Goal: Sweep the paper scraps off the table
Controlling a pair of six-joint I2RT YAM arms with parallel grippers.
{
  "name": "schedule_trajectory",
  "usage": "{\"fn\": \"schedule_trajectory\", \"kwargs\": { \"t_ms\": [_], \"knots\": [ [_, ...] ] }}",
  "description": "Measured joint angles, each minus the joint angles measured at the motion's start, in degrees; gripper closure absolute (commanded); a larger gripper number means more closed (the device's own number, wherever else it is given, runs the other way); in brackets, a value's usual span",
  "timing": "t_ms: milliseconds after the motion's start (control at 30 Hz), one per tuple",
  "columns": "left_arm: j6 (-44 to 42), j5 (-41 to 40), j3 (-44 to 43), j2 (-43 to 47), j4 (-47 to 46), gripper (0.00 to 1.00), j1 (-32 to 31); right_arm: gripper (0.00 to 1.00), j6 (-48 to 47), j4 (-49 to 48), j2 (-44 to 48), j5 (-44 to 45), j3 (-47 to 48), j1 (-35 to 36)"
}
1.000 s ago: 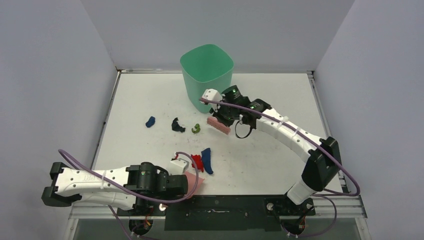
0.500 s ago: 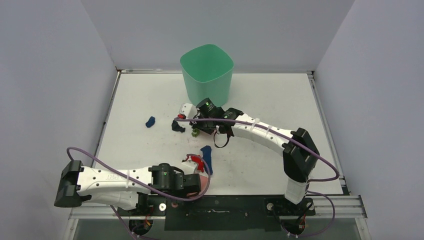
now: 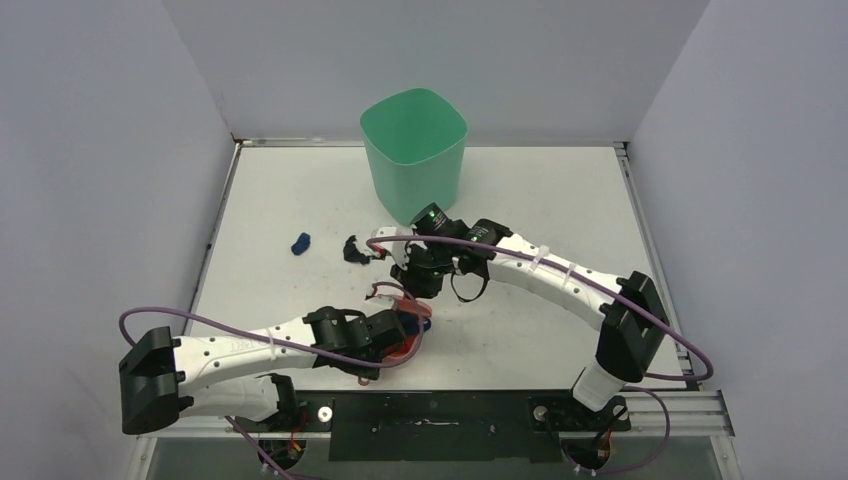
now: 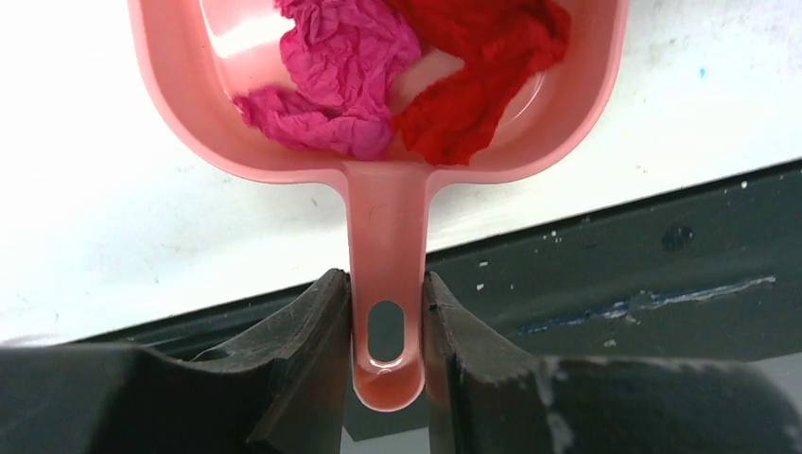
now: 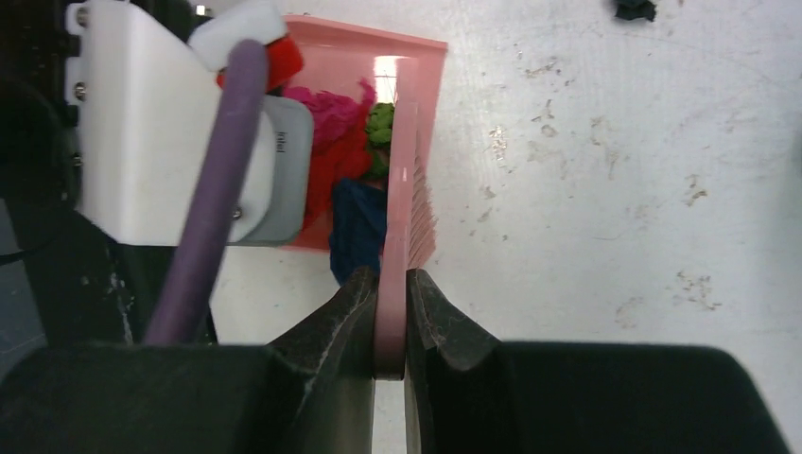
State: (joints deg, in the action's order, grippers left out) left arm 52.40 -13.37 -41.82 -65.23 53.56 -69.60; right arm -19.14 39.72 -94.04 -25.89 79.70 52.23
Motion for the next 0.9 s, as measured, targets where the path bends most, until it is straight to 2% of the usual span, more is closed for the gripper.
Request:
{"fn": "schedule_trajectory", "kwargs": {
  "t_ms": [200, 467, 767, 900],
  "knots": [
    [-2.8, -0.9, 0.0, -1.5, -2.0, 1.00, 0.8, 0.95, 2.9, 2.1, 0.6, -5.0, 0.1, -2.1],
    [-6.6, -3.5, 1.2, 0.4, -9.8, 1.00, 0.6, 0.95, 6.7, 4.6, 4.6, -8.6, 2.6, -16.9],
    [-11.0, -6.0, 3.3, 2.2, -17.3, 1.00, 0.3, 0.95, 6.8, 4.8, 19.0, -8.4, 2.5, -31.1],
    [-12.3, -6.4, 3.3, 2.2, -18.9, 1.00, 0.3, 0.95, 6.8, 3.5, 25.6, -8.4, -2.2, -38.4]
  ]
}}
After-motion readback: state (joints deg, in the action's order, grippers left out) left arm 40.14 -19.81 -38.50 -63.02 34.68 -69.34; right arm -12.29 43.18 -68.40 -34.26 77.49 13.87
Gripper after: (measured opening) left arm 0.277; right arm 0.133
